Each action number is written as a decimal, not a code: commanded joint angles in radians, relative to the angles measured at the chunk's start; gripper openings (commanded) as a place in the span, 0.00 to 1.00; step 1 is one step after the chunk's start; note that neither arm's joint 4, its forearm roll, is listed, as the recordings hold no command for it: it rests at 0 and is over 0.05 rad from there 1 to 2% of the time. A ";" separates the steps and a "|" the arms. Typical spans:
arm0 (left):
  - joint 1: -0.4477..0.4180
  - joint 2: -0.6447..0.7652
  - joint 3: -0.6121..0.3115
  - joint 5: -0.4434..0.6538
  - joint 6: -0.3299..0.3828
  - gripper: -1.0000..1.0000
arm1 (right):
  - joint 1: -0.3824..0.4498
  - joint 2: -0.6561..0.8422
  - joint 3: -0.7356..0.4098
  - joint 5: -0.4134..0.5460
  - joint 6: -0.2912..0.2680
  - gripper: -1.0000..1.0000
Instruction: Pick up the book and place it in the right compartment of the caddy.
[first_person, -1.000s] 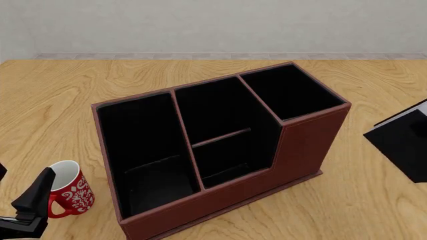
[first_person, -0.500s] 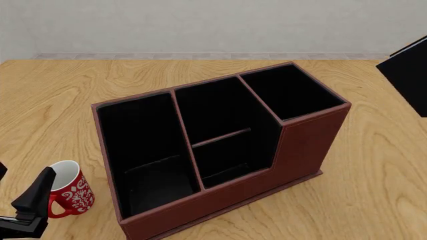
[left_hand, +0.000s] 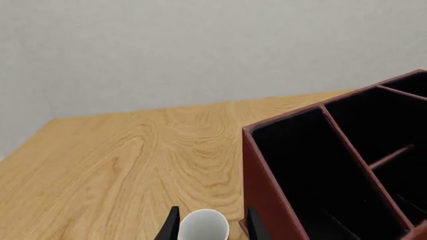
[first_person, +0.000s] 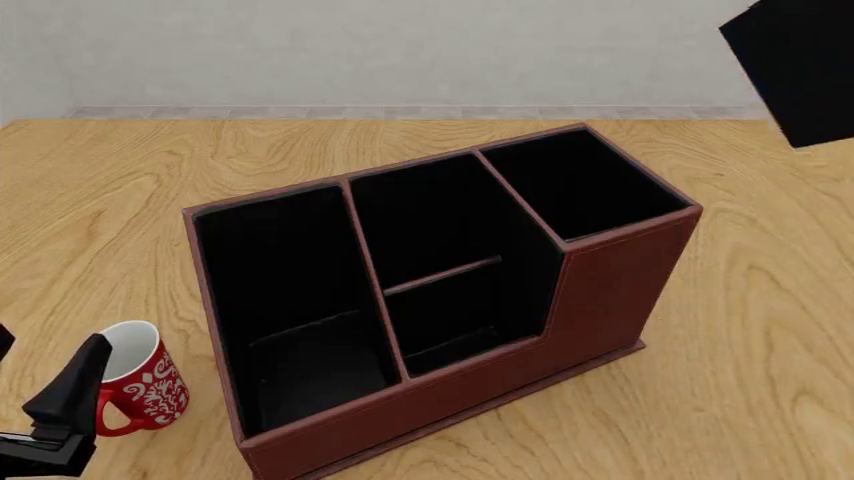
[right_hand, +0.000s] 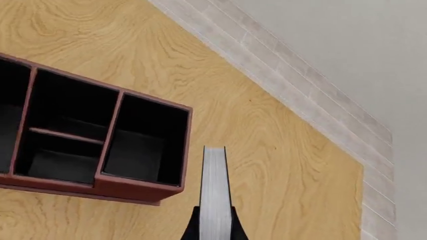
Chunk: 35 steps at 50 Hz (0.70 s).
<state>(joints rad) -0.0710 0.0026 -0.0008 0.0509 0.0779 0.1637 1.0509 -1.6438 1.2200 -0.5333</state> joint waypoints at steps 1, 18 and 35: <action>0.001 -0.001 0.000 0.003 -0.001 1.00 | 0.076 0.020 -0.079 0.000 0.087 0.00; 0.000 -0.001 0.000 0.004 -0.001 1.00 | 0.164 0.066 -0.111 0.000 0.124 0.00; -0.006 -0.001 0.000 0.013 -0.004 1.00 | 0.159 0.146 -0.118 0.000 0.099 0.00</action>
<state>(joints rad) -0.0741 0.0017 -0.0005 0.0583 0.0744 0.3212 1.1591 -1.7443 1.2200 -0.4438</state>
